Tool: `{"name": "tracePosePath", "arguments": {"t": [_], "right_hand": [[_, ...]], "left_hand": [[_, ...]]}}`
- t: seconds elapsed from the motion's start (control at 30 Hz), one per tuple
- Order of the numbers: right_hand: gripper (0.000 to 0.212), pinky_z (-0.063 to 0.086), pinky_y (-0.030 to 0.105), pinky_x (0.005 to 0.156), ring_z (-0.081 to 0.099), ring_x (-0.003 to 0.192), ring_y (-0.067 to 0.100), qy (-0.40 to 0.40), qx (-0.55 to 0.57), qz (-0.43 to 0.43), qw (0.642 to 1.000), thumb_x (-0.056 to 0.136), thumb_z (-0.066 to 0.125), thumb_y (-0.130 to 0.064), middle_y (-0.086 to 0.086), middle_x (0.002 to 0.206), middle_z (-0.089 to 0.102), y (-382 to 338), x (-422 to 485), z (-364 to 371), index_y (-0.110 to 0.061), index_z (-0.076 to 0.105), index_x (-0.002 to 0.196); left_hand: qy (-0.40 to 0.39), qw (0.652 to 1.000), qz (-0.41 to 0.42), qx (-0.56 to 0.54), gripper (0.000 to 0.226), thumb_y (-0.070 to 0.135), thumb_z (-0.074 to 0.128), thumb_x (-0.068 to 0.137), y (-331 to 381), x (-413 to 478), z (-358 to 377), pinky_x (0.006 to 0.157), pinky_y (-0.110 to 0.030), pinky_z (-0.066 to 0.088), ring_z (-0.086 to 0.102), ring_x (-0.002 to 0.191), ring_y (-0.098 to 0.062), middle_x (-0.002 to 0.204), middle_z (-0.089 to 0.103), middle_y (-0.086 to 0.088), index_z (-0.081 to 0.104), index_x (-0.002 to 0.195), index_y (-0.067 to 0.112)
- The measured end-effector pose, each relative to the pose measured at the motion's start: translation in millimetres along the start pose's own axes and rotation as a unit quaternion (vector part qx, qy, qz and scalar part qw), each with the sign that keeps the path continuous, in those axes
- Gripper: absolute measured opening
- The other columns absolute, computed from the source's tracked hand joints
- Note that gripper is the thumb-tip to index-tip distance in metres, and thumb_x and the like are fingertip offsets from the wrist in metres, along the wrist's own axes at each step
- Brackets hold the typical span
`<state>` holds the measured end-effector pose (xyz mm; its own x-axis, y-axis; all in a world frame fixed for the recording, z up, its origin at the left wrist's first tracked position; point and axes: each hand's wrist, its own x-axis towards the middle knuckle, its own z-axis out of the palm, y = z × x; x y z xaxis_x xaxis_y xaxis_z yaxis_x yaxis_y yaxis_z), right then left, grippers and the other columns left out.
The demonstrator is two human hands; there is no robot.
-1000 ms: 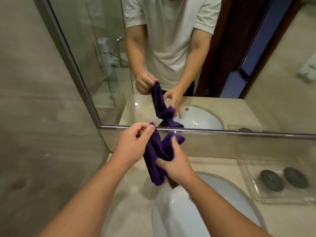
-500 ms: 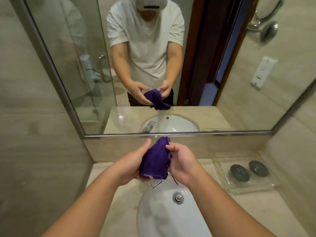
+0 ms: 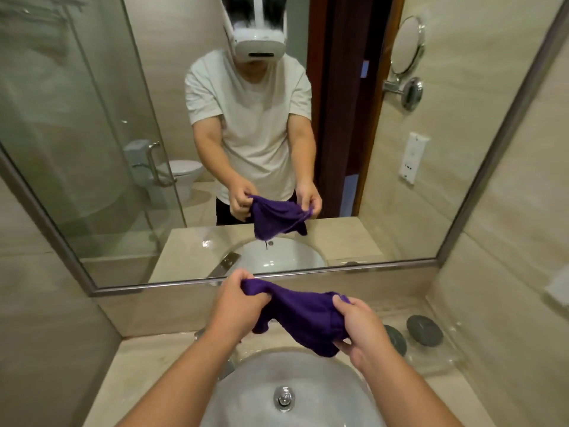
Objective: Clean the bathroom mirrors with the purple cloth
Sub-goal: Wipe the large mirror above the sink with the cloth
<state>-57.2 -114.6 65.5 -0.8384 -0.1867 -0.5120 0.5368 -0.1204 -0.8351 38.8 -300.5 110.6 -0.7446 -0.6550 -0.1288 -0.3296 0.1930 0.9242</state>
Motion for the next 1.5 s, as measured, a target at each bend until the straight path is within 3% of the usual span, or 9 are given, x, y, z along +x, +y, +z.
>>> {"name": "tracePosePath", "arguments": {"t": [0.2, 0.37, 0.5, 0.63, 0.77, 0.9, 1.0, 1.23, 1.5], "right_hand": [[0.01, 0.049, 0.024, 0.054, 0.066, 0.055, 0.007, 0.068, 0.036, -0.123, 0.989, 0.089, 0.075, -0.023, -0.005, 0.074, 0.075, -61.0, 20.6, -32.5, -0.019, 0.071, 0.098], [0.022, 0.056, 0.031, 0.075, 0.072, 0.077, 0.011, 0.077, 0.014, -0.193, 0.978, 0.084, 0.08, -0.028, -0.005, 0.086, 0.077, -94.7, 26.6, -24.7, -0.017, 0.077, 0.102], [0.02, 0.052, 0.025, 0.047, 0.067, 0.065, 0.012, 0.081, 0.097, -0.174, 0.977, 0.085, 0.08, -0.028, -0.003, 0.089, 0.074, -118.1, 33.7, -25.4, -0.022, 0.073, 0.103], [0.01, 0.06, 0.035, 0.059, 0.066, 0.062, 0.021, 0.04, 0.16, -0.108, 0.98, 0.09, 0.074, -0.031, 0.006, 0.088, 0.072, -133.4, 44.0, -19.4, -0.03, 0.067, 0.097], [0.023, 0.055, 0.041, 0.091, 0.074, 0.09, 0.018, 0.022, 0.19, -0.152, 0.97, 0.099, 0.063, -0.023, 0.001, 0.102, 0.073, -133.2, 57.4, 6.2, -0.025, 0.06, 0.121], [0.099, 0.022, 0.031, 0.12, 0.027, 0.148, 0.02, 0.003, -0.047, -0.285, 0.957, 0.085, 0.078, -0.014, 0.011, 0.163, 0.022, -108.6, 84.0, 25.0, -0.01, 0.012, 0.159], [0.131, -0.006, 0.024, 0.118, -0.014, 0.15, 0.007, -0.002, -0.256, -0.356, 0.899, 0.074, 0.08, -0.056, 0.008, 0.167, -0.009, -75.6, 99.4, 31.9, -0.011, -0.011, 0.158], [0.128, 0.008, 0.051, 0.121, 0.011, 0.151, 0.034, 0.117, -0.417, -0.361, 0.826, 0.063, 0.013, -0.101, 0.022, 0.165, 0.012, -49.2, 139.0, 47.9, -0.016, -0.008, 0.156], [0.137, 0.002, 0.062, 0.116, 0.014, 0.148, 0.047, 0.153, -0.332, -0.407, 0.837, 0.06, 0.041, -0.09, 0.034, 0.158, 0.018, -71.7, 143.1, 65.6, 0.003, 0.011, 0.156]], "left_hand": [[0.194, 0.964, -0.018, 0.181, 0.033, 0.054, 0.065, 0.078, 13.2, 14.5, 20.0, 0.095, -0.038, 0.039, 0.036, 0.113, -0.032, 0.11, 0.048, -0.007, 0.059, 0.1, 0.031], [0.202, 0.961, -0.09, 0.164, 0.049, 0.062, 0.058, 0.076, 25.3, 18.9, 25.1, 0.09, -0.043, 0.043, 0.044, 0.109, -0.034, 0.114, 0.047, -0.008, 0.047, 0.107, 0.026], [0.168, 0.956, -0.128, 0.206, 0.054, 0.068, 0.049, 0.071, 41.0, 21.8, 13.4, 0.065, -0.034, 0.045, 0.059, 0.076, -0.027, 0.079, 0.065, -0.003, 0.059, 0.079, 0.015], [0.002, 0.966, -0.254, -0.057, 0.064, 0.063, 0.054, 0.086, 66.3, 32.0, 22.6, 0.039, -0.014, 0.032, 0.043, 0.034, -0.01, 0.047, 0.055, 0.006, 0.057, 0.044, 0.014], [-0.042, 0.897, -0.258, -0.357, 0.032, 0.044, 0.058, 0.094, 81.6, 57.0, 42.4, 0.054, -0.028, 0.055, 0.07, 0.065, -0.016, 0.075, 0.073, 0.001, 0.06, 0.073, 0.021], [0.029, 0.889, -0.206, -0.408, 0.026, 0.04, 0.058, 0.094, 83.3, 79.2, 68.3, 0.085, -0.041, 0.049, 0.066, 0.1, -0.025, 0.101, 0.074, -0.003, 0.064, 0.08, 0.019], [0.036, 0.888, -0.221, -0.402, 0.044, 0.047, 0.052, 0.094, 73.1, 91.0, 80.0, 0.077, -0.039, 0.047, 0.072, 0.088, -0.021, 0.09, 0.078, 0.002, 0.06, 0.059, 0.021], [0.076, 0.869, -0.226, -0.434, 0.047, 0.03, 0.043, 0.088, 41.5, 112.7, 82.6, 0.093, -0.04, 0.041, 0.071, 0.093, -0.024, 0.09, 0.079, -0.004, 0.077, 0.061, 0.013], [0.15, 0.898, -0.168, -0.378, 0.038, 0.028, 0.04, 0.095, 52.4, 119.5, 67.2, 0.064, -0.033, 0.055, 0.074, 0.075, -0.025, 0.084, 0.077, -0.01, 0.069, 0.099, 0.005]]}}
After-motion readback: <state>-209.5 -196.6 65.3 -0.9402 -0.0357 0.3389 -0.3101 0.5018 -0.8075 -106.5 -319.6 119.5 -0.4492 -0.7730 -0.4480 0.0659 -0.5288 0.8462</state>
